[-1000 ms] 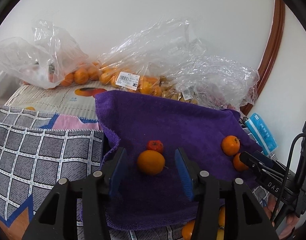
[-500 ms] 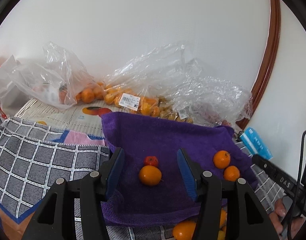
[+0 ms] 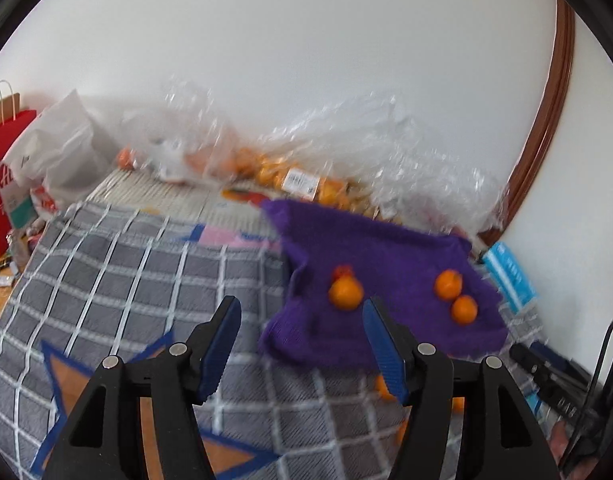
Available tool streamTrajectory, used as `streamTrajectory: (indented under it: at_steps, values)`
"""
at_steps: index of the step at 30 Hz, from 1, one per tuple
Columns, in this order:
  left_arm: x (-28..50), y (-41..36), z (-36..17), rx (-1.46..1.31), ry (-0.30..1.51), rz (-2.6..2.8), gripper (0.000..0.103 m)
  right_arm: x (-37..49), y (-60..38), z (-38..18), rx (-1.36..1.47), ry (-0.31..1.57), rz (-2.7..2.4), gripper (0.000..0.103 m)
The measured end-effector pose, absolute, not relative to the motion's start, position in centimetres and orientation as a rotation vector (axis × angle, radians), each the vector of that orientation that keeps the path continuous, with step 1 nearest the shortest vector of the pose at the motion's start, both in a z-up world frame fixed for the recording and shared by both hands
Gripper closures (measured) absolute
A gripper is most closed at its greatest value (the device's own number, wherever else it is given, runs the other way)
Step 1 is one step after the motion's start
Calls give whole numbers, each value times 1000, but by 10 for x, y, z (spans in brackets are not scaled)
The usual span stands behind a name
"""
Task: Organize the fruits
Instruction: 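Move the right tool to a loose orange and close on it while the left tool returns, then close the left tool on a loose orange while the right tool holds its orange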
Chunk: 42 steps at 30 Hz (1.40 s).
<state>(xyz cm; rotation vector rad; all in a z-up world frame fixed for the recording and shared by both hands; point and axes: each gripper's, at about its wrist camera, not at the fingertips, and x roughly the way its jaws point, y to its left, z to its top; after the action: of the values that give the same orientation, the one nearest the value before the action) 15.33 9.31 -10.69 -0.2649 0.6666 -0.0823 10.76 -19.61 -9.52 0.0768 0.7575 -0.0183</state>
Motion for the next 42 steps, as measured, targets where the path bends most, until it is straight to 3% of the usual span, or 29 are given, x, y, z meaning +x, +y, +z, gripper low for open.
streamTrajectory:
  at_steps: [6,11,17,19,30,33,34,35,42]
  values:
    - [122,107,-139,-187,736,-33,42,91,-176,-121,58,811,14,44]
    - [115,119,-158,-227,734,-42,42,90,-162,-142,33,849,23,56]
    - [118,116,-162,-224,760,-62,42,96,-167,-161,64,908,32,63]
    - [120,115,-163,-219,770,-63,42,98,-171,-163,91,915,46,71]
    - [121,110,-165,-207,782,-90,42,82,-200,-160,71,929,25,71]
    - [120,108,-164,-203,778,-97,42,87,-196,-162,47,917,26,62]
    - [120,108,-164,-204,777,-103,42,89,-195,-164,38,913,20,63]
    - [120,108,-164,-207,777,-109,42,92,-194,-166,31,921,10,71]
    - [116,103,-163,-220,780,-145,43,75,-203,-154,-3,849,-14,71]
